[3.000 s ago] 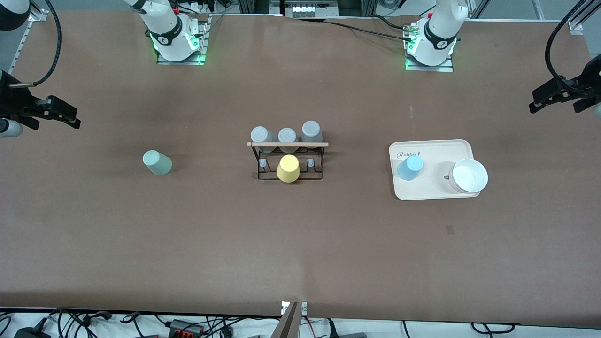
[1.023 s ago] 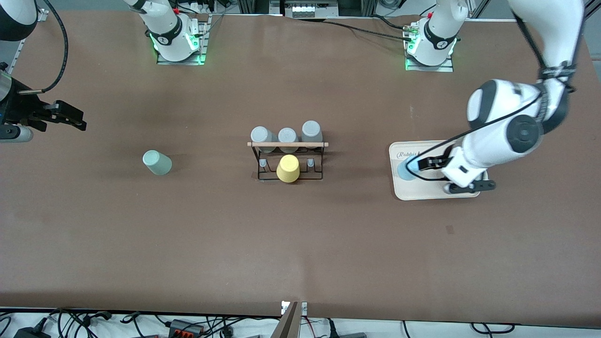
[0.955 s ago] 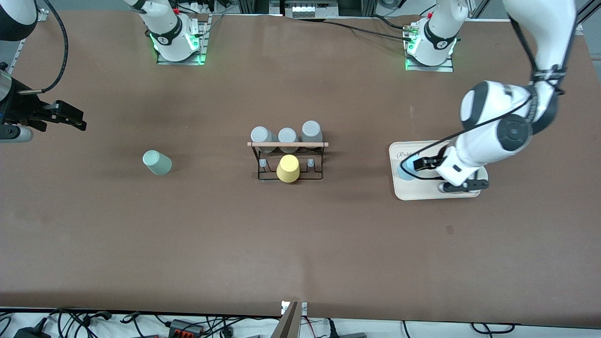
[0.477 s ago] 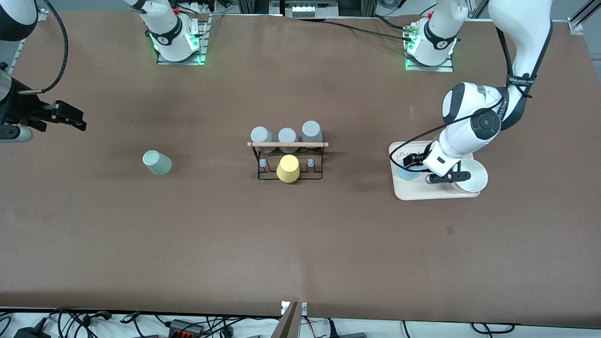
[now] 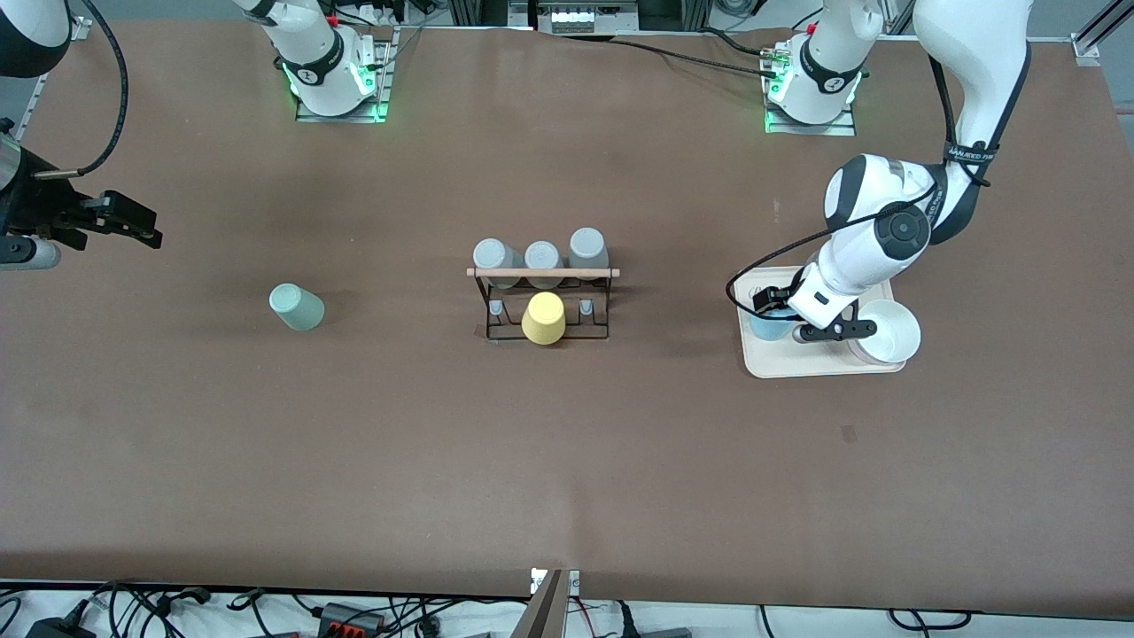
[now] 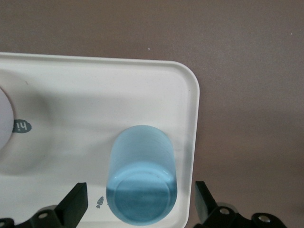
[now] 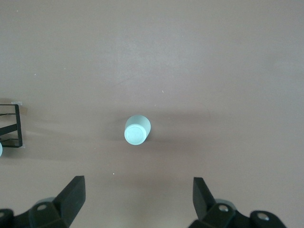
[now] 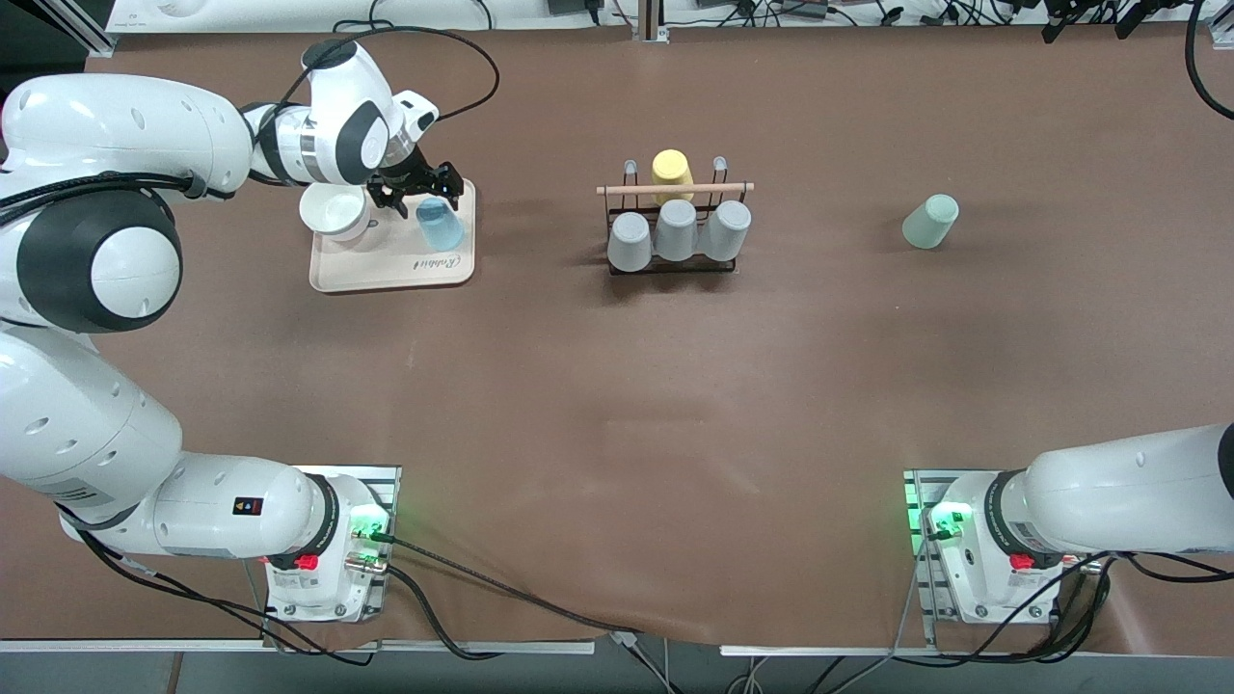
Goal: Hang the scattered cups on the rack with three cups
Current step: 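Reach the left gripper down to the light blue cup on the tray, then close the left gripper on the light blue cup and lift it, then carry the light blue cup with the left gripper beside the yellow cup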
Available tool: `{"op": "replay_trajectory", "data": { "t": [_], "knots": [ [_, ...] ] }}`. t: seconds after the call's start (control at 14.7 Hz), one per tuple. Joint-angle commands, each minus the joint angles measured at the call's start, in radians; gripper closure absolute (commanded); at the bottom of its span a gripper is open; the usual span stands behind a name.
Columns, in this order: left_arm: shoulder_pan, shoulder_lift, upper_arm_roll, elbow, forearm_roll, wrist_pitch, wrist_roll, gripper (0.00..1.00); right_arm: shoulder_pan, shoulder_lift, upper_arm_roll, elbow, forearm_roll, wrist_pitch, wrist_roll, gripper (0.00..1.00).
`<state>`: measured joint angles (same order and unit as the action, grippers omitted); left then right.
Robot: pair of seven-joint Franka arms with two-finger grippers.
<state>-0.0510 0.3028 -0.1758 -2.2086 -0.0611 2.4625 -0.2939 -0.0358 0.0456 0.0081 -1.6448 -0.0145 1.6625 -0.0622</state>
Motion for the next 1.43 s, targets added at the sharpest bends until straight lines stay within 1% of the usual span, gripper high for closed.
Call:
{"op": "replay_trajectory", "data": {
  "t": [0.0,0.34,0.41,0.48,0.68,0.82,1.02,1.23,1.36],
  "knots": [
    [-0.007,0.004,-0.001,-0.01,-0.008,0.019,-0.004,0.13,-0.009,-0.006,0.006,-0.007,0.001,0.01,-0.011,0.0],
    [-0.006,0.003,-0.001,0.001,-0.008,0.004,0.002,0.48,-0.01,-0.004,0.006,-0.007,-0.001,0.016,-0.011,0.0],
    [-0.001,-0.004,-0.001,0.009,-0.006,-0.005,0.004,0.53,-0.012,-0.004,0.006,-0.007,-0.002,0.016,-0.011,0.0],
    [-0.001,-0.004,-0.001,0.042,-0.006,-0.023,0.001,0.56,-0.012,-0.004,0.006,-0.007,-0.002,0.017,-0.013,0.0],
    [-0.004,0.002,-0.001,0.192,-0.008,-0.181,-0.037,0.57,-0.01,-0.004,0.006,-0.009,-0.004,0.023,-0.013,0.0],
    [-0.019,0.006,-0.002,0.28,-0.008,-0.24,-0.123,0.57,-0.012,-0.004,0.006,-0.009,-0.005,0.025,-0.013,0.0],
    [-0.098,0.009,-0.002,0.401,-0.009,-0.342,-0.276,0.57,-0.013,0.003,0.006,-0.01,-0.005,0.051,-0.015,0.0],
    [-0.18,0.071,-0.002,0.553,-0.009,-0.434,-0.433,0.57,-0.015,0.002,0.006,-0.012,-0.007,0.049,-0.015,0.0],
    [-0.226,0.11,-0.002,0.639,-0.011,-0.458,-0.532,0.57,-0.015,0.003,0.006,-0.012,-0.005,0.049,-0.013,0.0]
  ]
}}
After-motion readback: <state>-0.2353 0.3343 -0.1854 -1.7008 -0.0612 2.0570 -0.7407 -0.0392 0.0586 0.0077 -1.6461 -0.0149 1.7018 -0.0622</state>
